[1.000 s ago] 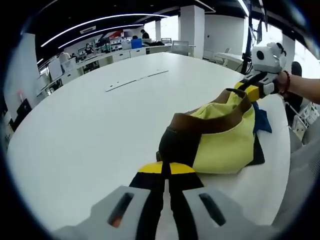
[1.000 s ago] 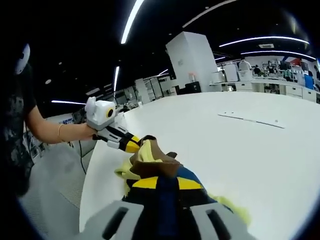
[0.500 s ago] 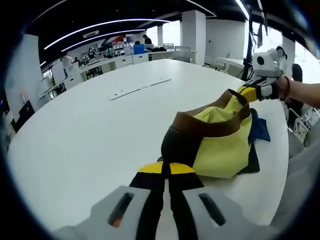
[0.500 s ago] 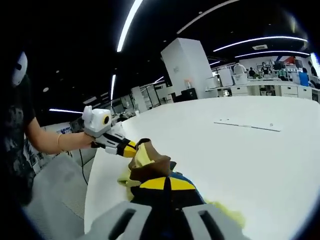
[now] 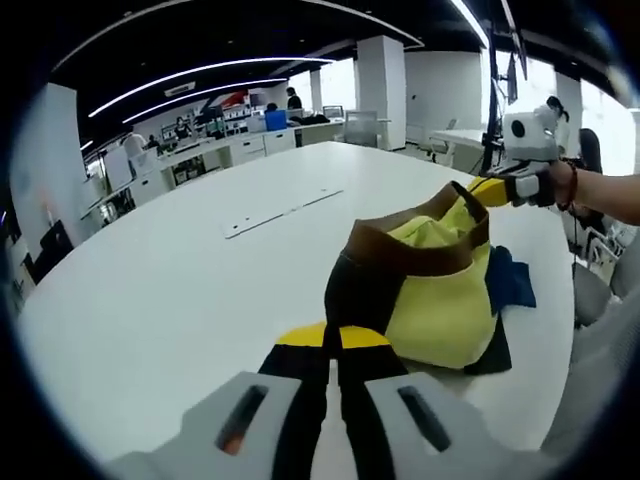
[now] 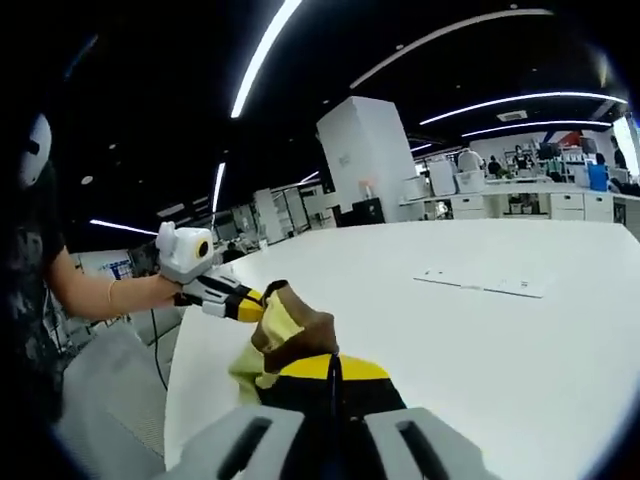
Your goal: Fold the garment on the visible template until the final outline fits inside the template.
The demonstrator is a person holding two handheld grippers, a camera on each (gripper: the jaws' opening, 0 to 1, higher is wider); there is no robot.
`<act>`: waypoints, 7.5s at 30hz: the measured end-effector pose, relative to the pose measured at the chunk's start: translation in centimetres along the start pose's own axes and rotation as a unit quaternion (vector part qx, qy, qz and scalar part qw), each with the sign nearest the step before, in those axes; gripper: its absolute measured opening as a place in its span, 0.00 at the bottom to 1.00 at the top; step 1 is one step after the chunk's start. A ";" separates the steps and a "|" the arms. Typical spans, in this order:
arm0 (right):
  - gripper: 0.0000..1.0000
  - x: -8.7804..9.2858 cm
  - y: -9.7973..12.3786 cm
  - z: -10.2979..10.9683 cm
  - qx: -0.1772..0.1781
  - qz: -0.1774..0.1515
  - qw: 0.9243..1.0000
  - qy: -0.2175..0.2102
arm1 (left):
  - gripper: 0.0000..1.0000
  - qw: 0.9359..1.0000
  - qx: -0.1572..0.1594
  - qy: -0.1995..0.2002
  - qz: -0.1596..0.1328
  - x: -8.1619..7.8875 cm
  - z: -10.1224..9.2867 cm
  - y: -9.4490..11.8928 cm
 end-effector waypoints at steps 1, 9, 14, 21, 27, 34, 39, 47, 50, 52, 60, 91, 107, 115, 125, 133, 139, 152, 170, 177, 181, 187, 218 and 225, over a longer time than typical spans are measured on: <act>0.00 -0.2 0.0 -0.1 0.002 -0.002 1.000 0.002 | 0.00 1.000 -0.001 -0.003 -0.005 -0.4 0.1 -0.1; 0.00 -3.7 -0.6 -2.4 0.051 -0.032 0.998 0.022 | 0.00 0.999 -0.022 -0.006 -0.045 -4.9 1.2 -2.5; 0.00 -4.9 -0.9 -4.2 0.085 -0.035 0.995 0.027 | 0.00 0.998 -0.035 -0.001 -0.057 -6.5 1.7 -4.8; 0.00 -6.0 -1.5 -7.3 0.127 -0.033 0.991 0.017 | 0.00 0.996 -0.051 0.031 -0.062 -7.1 3.0 -8.0; 0.00 -6.0 -2.3 -10.1 0.162 -0.036 0.986 -0.006 | 0.00 0.996 -0.052 0.057 -0.053 -7.5 3.4 -10.8; 0.00 -4.1 -3.9 -13.6 0.198 -0.008 0.979 -0.035 | 0.00 0.997 -0.056 0.056 -0.021 -6.8 3.1 -15.1; 0.00 -2.3 -5.0 -15.0 0.212 0.021 0.976 -0.041 | 0.00 0.996 -0.062 0.057 0.017 -5.6 3.5 -17.4; 0.00 -0.1 -6.4 -17.5 0.210 0.047 0.974 -0.067 | 0.00 0.994 -0.070 0.072 0.044 -3.7 3.8 -19.7; 0.00 0.1 -6.5 -18.1 0.214 0.051 0.973 -0.069 | 0.00 0.993 -0.066 0.084 0.049 -3.3 3.9 -20.2; 0.00 0.3 -6.6 -18.4 0.219 0.055 0.972 -0.072 | 0.00 0.993 -0.067 0.083 0.052 -3.1 4.0 -20.4; 0.00 1.0 -7.5 -19.3 0.219 0.059 0.969 -0.093 | 0.00 0.994 -0.074 0.063 0.057 -2.6 3.8 -21.2; 0.69 -0.8 -6.7 -11.1 0.103 0.111 0.982 -0.111 | 0.70 0.996 -0.059 0.067 0.007 -3.3 3.8 -15.7; 0.74 -0.3 -5.7 -4.1 0.037 0.165 0.983 -0.075 | 0.81 0.998 -0.032 0.049 0.003 -3.5 2.2 -11.1; 0.67 0.6 -4.5 -2.0 0.024 0.189 0.980 -0.052 | 0.80 0.999 -0.018 0.040 -0.005 -3.5 1.1 -9.1; 0.55 1.8 -3.5 -0.8 0.015 0.224 0.974 -0.036 | 0.72 1.000 -0.003 0.013 0.003 -2.6 -0.4 -7.7; 0.35 2.2 -3.1 -0.7 0.049 0.251 0.967 0.007 | 0.63 1.000 0.007 -0.003 0.025 -1.0 -1.6 -7.2; 0.17 2.5 -2.7 -0.8 0.074 0.254 0.963 0.047 | 0.50 0.999 0.015 0.003 0.043 0.0 -2.4 -7.1; 0.00 2.9 -2.1 -0.9 0.066 0.240 0.968 0.034 | 0.28 0.998 0.020 -0.021 0.050 1.4 -4.4 -8.9; 0.00 2.6 -1.6 -0.8 0.043 0.207 0.976 0.055 | 0.00 0.995 0.013 -0.041 0.095 2.7 -4.8 -9.8; 0.00 1.3 -0.9 -1.1 0.048 0.158 0.985 0.041 | 0.00 0.996 0.000 -0.040 0.083 2.2 -4.0 -8.6; 0.00 0.7 -0.4 -1.2 0.057 0.153 0.985 0.050 | 0.00 0.995 -0.007 -0.059 0.084 2.0 -3.3 -7.7; 0.00 -0.3 0.4 -1.9 0.071 0.133 0.988 0.035 | 0.00 0.995 -0.026 -0.051 0.078 1.7 -1.6 -6.1; 0.00 -2.4 4.8 -4.7 0.144 0.107 0.981 -0.069 | 0.00 0.980 -0.140 0.000 0.138 5.5 5.4 -2.8; 0.00 -2.7 5.8 -6.2 0.150 0.116 0.978 -0.091 | 0.00 0.976 -0.151 -0.006 0.158 6.3 6.8 -3.2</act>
Point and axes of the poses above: the point that each gripper's makers call its tool centre point, and the gripper's own axes: y roughly backward along the fingers, z roughly to its left, x roughly out of its underside, the point moved 10 cm from there along y, roughly backward along the fingers, and after that the axes turned 9 degrees about -x, right-handed, at the moved point
